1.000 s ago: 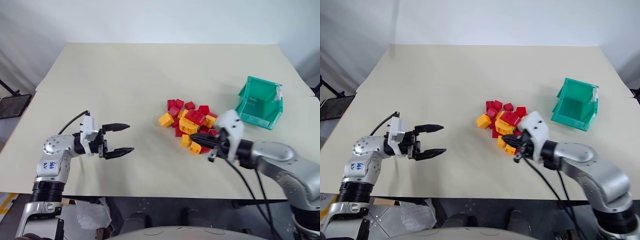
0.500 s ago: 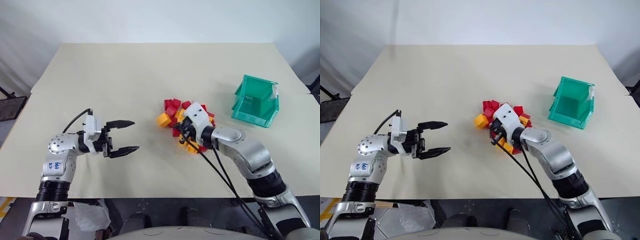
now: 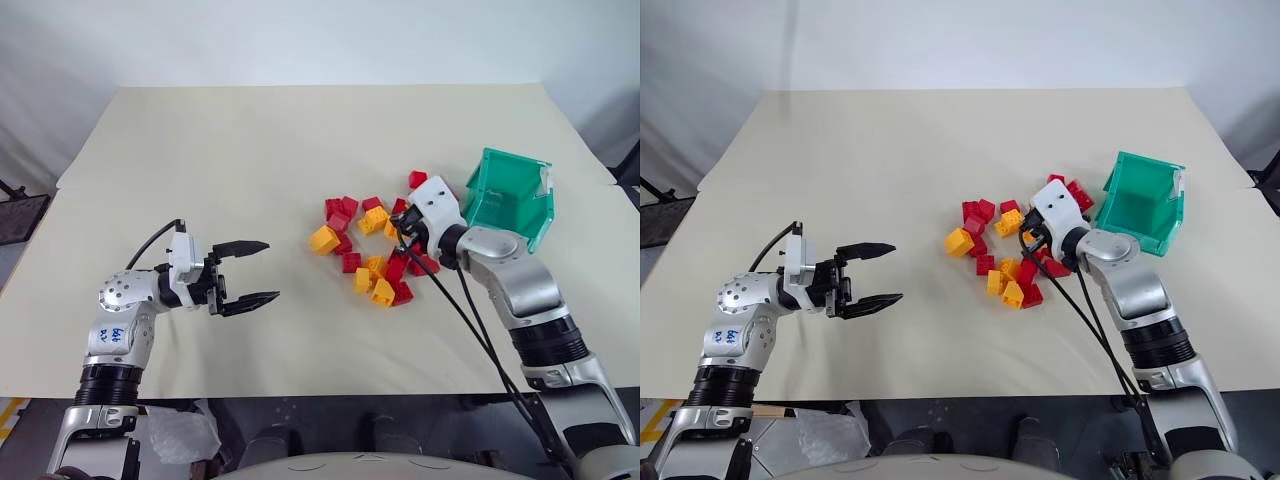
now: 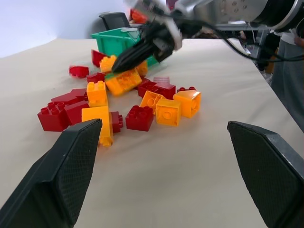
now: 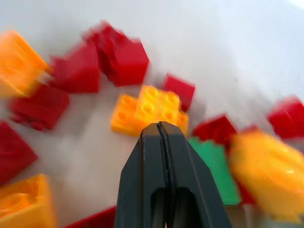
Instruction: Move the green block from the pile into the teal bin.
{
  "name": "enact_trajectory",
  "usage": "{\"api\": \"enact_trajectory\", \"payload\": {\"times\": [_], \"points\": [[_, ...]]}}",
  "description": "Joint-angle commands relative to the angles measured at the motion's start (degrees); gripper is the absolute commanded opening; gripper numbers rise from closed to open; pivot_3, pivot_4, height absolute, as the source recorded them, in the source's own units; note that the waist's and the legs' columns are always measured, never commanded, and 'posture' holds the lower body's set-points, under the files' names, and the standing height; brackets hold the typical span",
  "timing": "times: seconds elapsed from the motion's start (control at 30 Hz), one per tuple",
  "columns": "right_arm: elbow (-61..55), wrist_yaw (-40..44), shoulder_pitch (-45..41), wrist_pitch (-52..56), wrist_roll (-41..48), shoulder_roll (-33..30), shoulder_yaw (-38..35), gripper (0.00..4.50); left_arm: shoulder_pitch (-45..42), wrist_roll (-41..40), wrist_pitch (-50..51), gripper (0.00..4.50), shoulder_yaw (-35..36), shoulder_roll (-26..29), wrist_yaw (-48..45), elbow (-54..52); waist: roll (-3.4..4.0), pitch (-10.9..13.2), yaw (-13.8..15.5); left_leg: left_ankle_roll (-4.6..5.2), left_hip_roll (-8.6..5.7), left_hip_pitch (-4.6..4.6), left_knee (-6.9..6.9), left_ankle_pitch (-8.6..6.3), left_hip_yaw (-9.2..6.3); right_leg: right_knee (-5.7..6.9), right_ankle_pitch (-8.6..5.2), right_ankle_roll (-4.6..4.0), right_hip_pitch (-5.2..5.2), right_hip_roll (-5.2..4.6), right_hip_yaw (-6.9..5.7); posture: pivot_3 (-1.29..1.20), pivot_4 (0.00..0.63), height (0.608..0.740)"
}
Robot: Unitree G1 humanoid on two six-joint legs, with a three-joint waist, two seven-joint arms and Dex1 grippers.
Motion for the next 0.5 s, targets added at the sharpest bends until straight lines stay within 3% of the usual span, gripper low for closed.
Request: {"api": "enact_trajectory", "payload": {"times": [0.03, 0.23, 0.33, 0.43, 0.5], "points": [[-6.7, 3.5, 0.4, 1.2, 2.4, -1.5, -2.3, 0.02, -0.6, -0.1, -1.0, 4.50, 0.4, -0.4, 0.3, -1.3, 0.00, 0.0, 0.0, 0.00, -0.01, 0.00, 0.00, 0.00, 0.00, 0.00, 0.00, 0.00, 0.00, 0.00, 0.00, 0.00, 0.150, 0.740], [-2.7, 4.3, -2.7, 1.3, 0.4, -3.3, -3.6, 0.02, -0.4, -0.1, -1.3, 4.50, 0.5, -0.9, 0.6, -1.7, 0.00, 0.0, 0.1, 0.00, -0.02, 0.01, 0.01, 0.00, 0.01, 0.00, 0.00, 0.00, 0.00, 0.00, 0.02, 0.00, 0.150, 0.740], [5.0, 8.1, -7.4, -1.4, -5.4, -7.8, 0.9, 0.02, -0.4, -0.2, -1.7, 4.50, 0.4, -1.1, 0.6, -1.6, 0.00, 0.0, 0.0, 0.00, -0.02, 0.01, 0.01, 0.00, 0.01, 0.00, 0.00, 0.00, 0.00, 0.00, 0.02, 0.00, 0.150, 0.740], [6.7, 20.0, -10.1, -0.4, -6.6, -13.7, 7.0, 0.58, -0.5, -0.2, -1.9, 4.50, 0.4, -1.2, 0.5, -1.5, 0.00, 0.0, 0.1, 0.01, -0.03, -0.02, 0.00, 0.00, 0.05, -0.01, 0.00, 0.00, -0.06, -0.01, 0.05, 0.00, 0.150, 0.740], [9.8, 19.9, -12.3, -1.9, -7.1, -12.7, 6.6, 1.27, -0.6, -0.2, -2.1, 4.50, 0.3, -1.3, 0.4, -1.3, 0.00, 0.0, -0.1, 0.00, 0.00, -0.04, -0.01, -0.01, 0.05, -0.01, 0.00, 0.00, -0.08, 0.02, 0.00, 0.00, 0.150, 0.740]]}}
